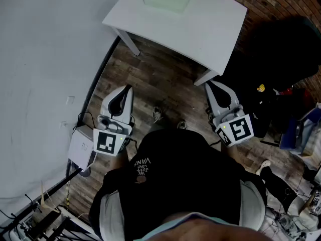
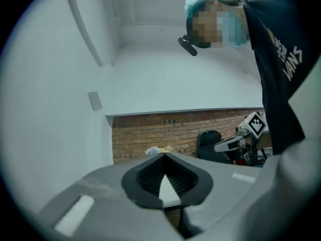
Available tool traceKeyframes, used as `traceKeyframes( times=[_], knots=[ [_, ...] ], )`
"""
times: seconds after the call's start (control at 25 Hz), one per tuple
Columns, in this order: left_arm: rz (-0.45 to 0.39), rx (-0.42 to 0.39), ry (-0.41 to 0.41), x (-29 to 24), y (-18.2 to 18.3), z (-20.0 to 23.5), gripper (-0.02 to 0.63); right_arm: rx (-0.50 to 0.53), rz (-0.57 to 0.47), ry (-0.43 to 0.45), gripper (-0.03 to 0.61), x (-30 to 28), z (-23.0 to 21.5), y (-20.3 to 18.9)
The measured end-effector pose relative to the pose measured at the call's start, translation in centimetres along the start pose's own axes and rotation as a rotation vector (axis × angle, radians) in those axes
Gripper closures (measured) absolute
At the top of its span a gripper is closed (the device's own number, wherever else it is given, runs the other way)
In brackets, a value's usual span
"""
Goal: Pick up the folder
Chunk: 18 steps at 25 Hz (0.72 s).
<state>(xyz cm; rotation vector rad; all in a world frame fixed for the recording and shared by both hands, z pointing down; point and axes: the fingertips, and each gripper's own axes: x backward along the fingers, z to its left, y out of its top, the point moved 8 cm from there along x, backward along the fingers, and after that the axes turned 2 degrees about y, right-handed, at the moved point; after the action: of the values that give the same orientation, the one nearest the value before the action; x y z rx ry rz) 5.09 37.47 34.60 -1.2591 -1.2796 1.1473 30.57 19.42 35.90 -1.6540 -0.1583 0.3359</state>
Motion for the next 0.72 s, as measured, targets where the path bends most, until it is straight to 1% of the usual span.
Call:
traceKeyframes(
  times=[0.2, 0.36, 0.44, 0.56, 0.64, 0.72],
  knots=[
    [0.009, 0.012, -0.014, 0.2, 0.0, 0.5, 0.614, -0.016, 0.011, -0.014, 0.581, -0.2, 0.5, 0.0],
    [-0.008, 0.017, -0.025, 0.1, -0.1, 1.0, 0.614, -0.071, 0.008, -0.001, 0.580, -0.7, 0.5, -0.1],
    [-0.009, 0.014, -0.031, 0.0, -0.2, 1.2, 0.614, -0.077, 0.004, -0.002, 0.580, -1.0, 0.4, -0.2],
    [-0.002, 0.013, -0.028, 0.0, -0.4, 1.8, 0.614, -0.090, 0.001, -0.021, 0.580, -1.5, 0.6, -0.2],
    [-0.017, 0.022, -0.026, 0.0, -0.6, 2.4, 0.614, -0.095, -0.007, -0.025, 0.580, -1.9, 0.6, -0.2],
    [-0.055, 0.028, -0.033, -0.1, -0.5, 3.1, 0.614, -0.099, -0.010, -0.036, 0.580, -2.5, 0.8, -0.1]
  ],
)
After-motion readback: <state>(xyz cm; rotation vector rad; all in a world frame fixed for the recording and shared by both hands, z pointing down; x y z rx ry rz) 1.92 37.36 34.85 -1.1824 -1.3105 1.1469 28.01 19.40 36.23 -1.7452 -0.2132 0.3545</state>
